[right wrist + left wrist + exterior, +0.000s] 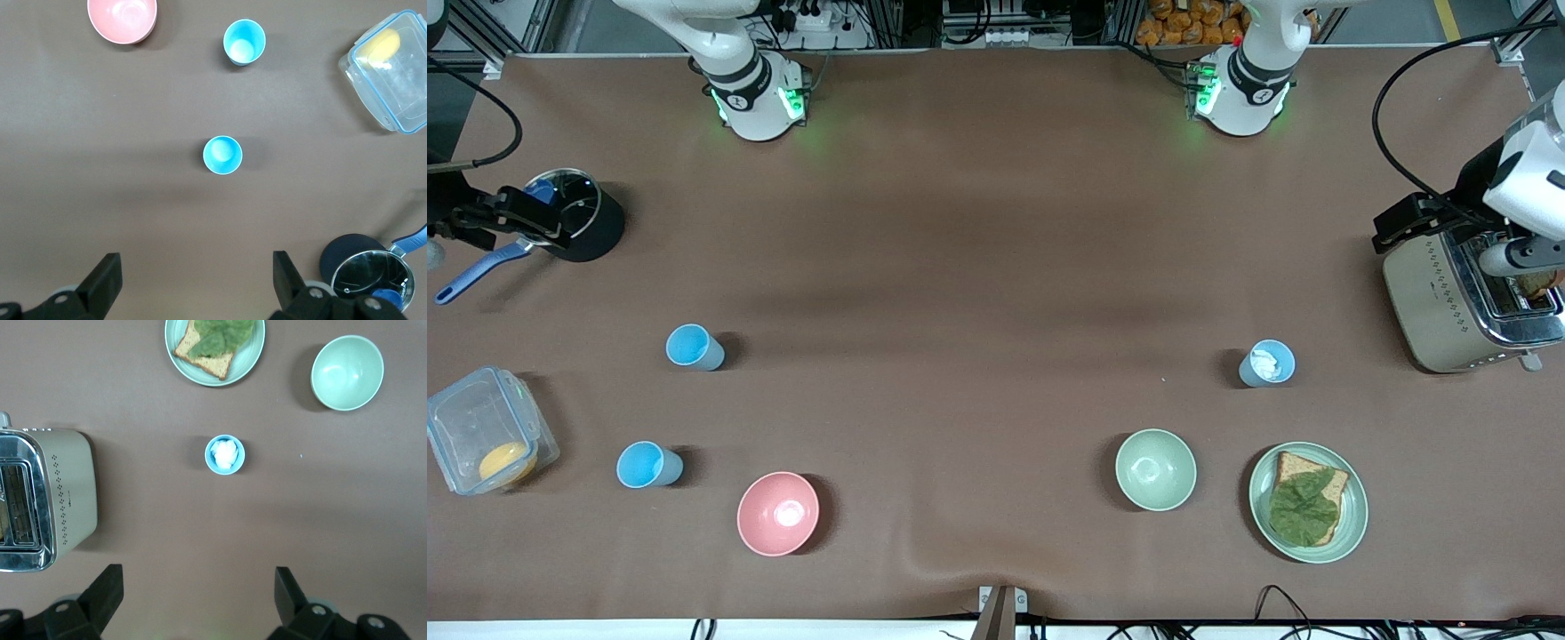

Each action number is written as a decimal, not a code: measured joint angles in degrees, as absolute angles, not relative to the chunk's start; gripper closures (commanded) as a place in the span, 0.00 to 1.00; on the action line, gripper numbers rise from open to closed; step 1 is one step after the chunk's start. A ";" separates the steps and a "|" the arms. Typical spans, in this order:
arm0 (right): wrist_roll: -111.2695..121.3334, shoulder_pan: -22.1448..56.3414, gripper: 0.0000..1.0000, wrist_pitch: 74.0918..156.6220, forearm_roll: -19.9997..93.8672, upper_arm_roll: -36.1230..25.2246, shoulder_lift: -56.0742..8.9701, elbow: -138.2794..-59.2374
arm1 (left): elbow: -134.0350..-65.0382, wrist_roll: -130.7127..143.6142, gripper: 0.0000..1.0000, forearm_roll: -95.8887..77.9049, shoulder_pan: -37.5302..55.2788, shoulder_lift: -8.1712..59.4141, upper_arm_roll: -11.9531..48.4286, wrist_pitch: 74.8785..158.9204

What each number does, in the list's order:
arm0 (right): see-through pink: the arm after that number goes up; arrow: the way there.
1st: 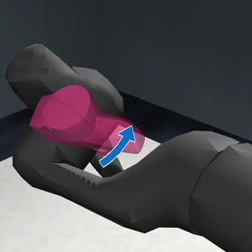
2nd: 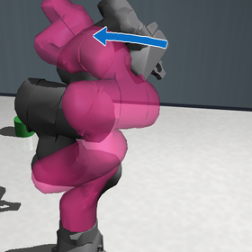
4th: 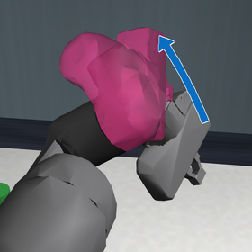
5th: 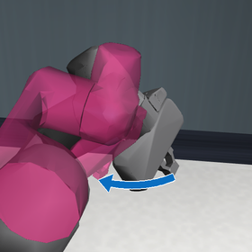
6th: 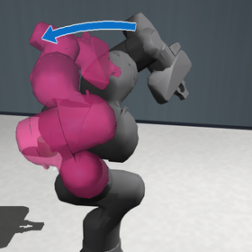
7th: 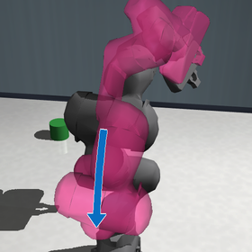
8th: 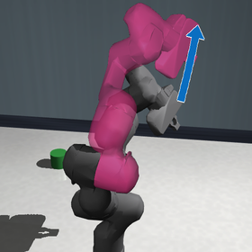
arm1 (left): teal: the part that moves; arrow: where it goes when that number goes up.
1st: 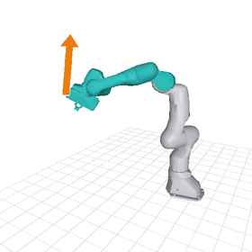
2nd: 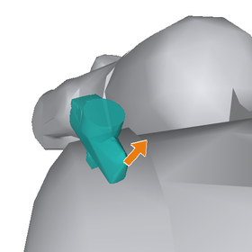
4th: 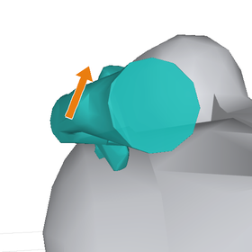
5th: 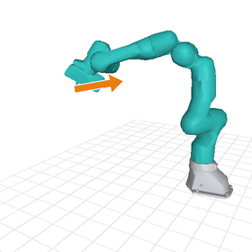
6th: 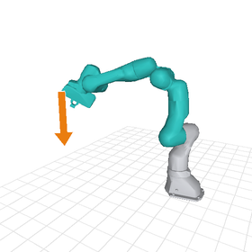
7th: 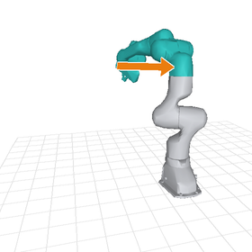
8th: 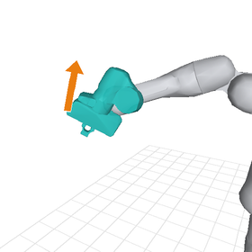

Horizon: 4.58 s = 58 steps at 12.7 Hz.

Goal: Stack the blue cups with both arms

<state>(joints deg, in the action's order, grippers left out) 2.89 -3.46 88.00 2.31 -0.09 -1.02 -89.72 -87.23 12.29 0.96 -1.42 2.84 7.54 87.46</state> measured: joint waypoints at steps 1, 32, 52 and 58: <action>2.89 -3.51 0.00 88.00 2.31 -0.12 -1.08 -89.72 | -87.25 12.29 0.00 0.91 -1.39 2.93 7.55 87.36; 11.79 -6.70 1.00 129.02 2.19 -0.28 -23.48 -115.20 | -97.95 16.36 0.00 1.47 -0.18 14.47 9.73 109.88; 12.95 -3.74 1.00 111.70 3.11 1.21 -20.38 -104.78 | -111.03 6.76 0.03 7.03 -5.27 27.03 9.82 138.51; 12.95 -3.74 1.00 111.63 3.18 1.20 -20.50 -104.78 | -111.36 6.72 0.00 7.03 -5.30 26.94 9.89 138.51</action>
